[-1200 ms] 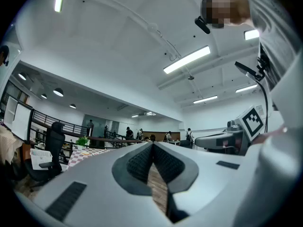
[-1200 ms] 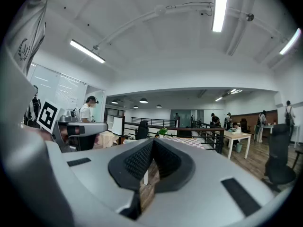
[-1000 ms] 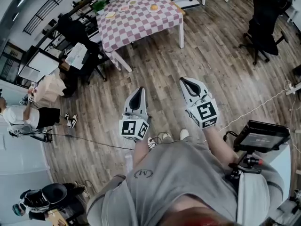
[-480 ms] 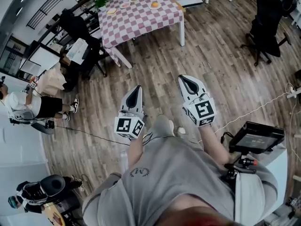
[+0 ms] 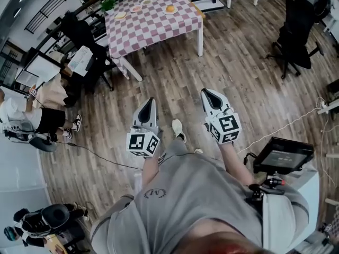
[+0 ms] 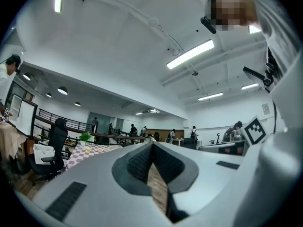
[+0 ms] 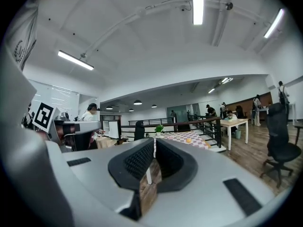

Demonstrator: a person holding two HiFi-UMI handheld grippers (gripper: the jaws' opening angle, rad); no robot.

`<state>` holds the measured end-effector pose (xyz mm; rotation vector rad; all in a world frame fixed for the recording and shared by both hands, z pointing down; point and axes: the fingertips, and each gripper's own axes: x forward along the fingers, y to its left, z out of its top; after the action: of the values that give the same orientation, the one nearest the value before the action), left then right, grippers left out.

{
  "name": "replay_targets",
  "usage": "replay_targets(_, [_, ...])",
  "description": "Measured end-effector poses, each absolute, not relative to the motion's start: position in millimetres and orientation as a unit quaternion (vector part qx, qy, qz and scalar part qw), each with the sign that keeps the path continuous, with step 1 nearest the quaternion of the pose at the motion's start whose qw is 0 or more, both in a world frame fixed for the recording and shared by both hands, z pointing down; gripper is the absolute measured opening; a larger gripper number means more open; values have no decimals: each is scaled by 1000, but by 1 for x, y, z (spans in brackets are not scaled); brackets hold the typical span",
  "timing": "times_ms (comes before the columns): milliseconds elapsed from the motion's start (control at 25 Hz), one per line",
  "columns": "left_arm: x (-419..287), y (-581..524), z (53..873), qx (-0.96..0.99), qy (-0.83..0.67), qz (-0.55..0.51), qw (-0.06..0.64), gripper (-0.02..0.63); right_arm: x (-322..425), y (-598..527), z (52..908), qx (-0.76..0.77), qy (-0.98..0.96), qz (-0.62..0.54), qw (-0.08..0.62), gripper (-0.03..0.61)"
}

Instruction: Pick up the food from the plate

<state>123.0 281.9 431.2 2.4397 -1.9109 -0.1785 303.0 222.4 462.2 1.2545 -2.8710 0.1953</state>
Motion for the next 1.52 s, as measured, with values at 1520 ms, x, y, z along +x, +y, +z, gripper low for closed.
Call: replay_targets(1520, [-118, -16, 481, 818, -566, -80, 67, 5, 57, -51, 451, 385, -916, -6, 110, 5])
